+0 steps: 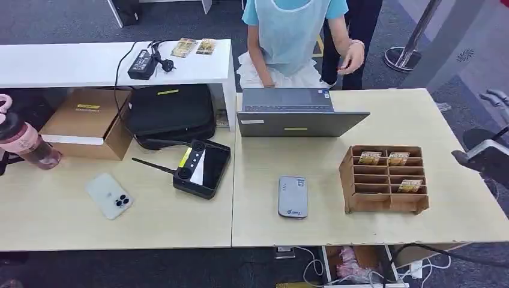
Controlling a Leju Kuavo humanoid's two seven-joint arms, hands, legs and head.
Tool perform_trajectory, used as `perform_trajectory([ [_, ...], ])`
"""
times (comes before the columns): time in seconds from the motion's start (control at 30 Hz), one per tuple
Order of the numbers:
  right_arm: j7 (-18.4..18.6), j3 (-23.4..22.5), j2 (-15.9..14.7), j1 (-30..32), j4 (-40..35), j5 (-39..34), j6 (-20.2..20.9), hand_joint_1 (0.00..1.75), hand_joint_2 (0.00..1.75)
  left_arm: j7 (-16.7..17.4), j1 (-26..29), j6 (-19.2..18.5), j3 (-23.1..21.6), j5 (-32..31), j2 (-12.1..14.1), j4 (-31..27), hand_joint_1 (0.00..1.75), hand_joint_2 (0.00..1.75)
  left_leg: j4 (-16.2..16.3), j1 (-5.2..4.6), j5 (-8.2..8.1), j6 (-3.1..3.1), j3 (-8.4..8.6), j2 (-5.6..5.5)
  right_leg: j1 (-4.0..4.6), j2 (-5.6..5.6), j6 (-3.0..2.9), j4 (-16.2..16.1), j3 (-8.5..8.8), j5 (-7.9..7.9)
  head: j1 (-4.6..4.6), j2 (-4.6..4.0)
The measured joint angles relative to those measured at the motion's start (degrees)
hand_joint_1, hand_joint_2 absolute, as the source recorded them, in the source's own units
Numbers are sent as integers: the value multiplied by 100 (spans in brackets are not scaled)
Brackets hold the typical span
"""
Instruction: Pass the card to the sensor for recognition and then transmit it.
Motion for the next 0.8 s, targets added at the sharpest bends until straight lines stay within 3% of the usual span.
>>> perform_trajectory([
  [0.8, -11, 68, -147, 32, 39, -142, 57, 0, 175, 17, 2, -39, 0, -35, 0, 0, 0, 175, 0, 0, 0, 0, 1, 0, 0, -1, 0, -1, 0, 0, -2, 0],
])
